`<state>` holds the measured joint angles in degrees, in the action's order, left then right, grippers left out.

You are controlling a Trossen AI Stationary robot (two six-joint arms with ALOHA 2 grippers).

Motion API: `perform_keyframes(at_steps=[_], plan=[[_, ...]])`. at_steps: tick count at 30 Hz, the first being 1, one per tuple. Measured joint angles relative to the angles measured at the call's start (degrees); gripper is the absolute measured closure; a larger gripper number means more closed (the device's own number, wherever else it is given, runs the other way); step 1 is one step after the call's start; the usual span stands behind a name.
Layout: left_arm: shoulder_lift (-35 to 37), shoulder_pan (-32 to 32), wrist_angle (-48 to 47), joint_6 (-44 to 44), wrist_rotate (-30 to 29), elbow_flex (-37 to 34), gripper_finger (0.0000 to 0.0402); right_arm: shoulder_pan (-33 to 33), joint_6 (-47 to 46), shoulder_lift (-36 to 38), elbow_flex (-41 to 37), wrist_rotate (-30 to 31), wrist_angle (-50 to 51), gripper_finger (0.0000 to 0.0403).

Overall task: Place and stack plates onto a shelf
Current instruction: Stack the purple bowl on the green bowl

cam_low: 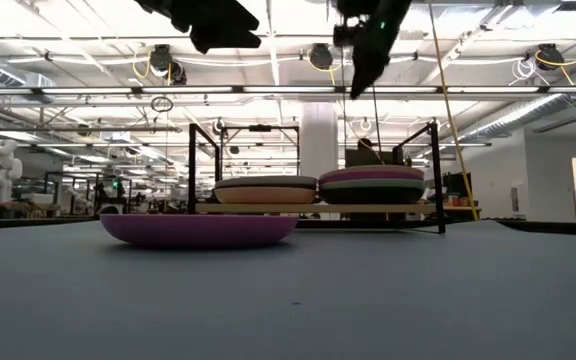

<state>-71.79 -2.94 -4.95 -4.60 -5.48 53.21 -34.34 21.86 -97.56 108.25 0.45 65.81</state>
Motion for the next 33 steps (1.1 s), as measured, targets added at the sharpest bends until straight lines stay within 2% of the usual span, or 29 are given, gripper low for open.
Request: perform_keyframes(at_steps=[3, 6, 11, 20, 27, 33], plan=[[0.0, -0.52, 0.0, 0.76, -0.1, 0.0, 0.0163, 4.63, -4.33, 5.35, -5.75, -1.73, -2.66, 0.0301], [0.0, -1.83, 0.0, 1.34, -0.09, 0.0, 0.0163, 9.63, -8.82, 11.03, -13.7, 1.09, -5.97, 0.0301], [-0.45, -4.17, -1.44, 2.82, -0.18, 0.0, 0.0163, 17.22, -16.58, 21.08, -27.63, 2.46, -12.94, 0.0301], [-3.43, -8.73, -7.81, 9.02, -5.03, 0.03, 0.0163, 28.6, -27.26, 36.04, -49.34, 3.0, -29.3, 0.0301], [-7.84, -13.61, -8.28, 14.94, -5.29, 0.0, 0.0163, 36.9, -30.9, 41.51, -64.34, 8.44, -43.92, 0.0301], [-13.03, -19.18, -13.19, 19.49, -5.25, 0.0, 0.0163, 43.86, -32.58, 41.32, -77.44, 8.56, -62.77, 0.0301]])
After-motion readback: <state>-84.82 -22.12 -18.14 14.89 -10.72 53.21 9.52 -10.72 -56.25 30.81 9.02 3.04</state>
